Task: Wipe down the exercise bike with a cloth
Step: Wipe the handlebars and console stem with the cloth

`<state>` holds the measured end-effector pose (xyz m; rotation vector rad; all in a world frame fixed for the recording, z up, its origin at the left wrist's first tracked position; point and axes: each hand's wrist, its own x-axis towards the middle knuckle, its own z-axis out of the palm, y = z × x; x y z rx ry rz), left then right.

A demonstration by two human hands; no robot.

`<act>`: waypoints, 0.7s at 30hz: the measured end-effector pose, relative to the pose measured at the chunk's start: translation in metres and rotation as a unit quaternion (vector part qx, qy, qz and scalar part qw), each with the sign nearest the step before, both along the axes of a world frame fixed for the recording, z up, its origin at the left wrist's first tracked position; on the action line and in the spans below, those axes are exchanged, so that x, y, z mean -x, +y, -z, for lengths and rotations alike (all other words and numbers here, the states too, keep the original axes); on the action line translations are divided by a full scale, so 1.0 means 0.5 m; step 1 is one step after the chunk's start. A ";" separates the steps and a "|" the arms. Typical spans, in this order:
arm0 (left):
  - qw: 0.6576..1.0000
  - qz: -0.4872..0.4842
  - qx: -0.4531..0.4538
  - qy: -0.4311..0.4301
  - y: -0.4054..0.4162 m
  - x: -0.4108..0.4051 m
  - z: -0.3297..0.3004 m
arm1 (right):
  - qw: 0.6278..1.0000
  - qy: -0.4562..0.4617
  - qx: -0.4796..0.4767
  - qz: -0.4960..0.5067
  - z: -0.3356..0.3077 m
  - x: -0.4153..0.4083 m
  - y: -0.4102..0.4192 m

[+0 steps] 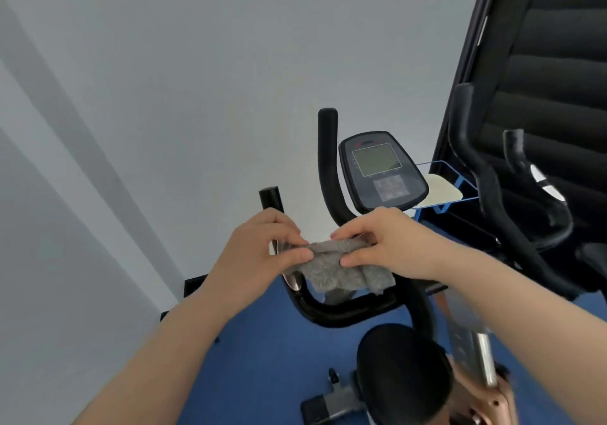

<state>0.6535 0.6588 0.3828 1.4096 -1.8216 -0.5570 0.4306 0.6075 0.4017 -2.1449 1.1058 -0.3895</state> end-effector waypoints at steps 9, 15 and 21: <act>0.998 0.011 -0.062 -0.018 -0.053 -0.009 -0.017 | 0.982 -0.012 0.155 0.110 -0.078 0.079 -0.062; 0.991 0.049 -0.072 -0.097 -0.052 0.021 -0.017 | 0.978 -0.013 0.182 0.098 -0.084 0.043 -0.053; 0.997 -0.022 -0.069 0.024 -0.038 0.100 0.018 | 0.982 -0.034 0.165 0.085 -0.075 0.018 -0.043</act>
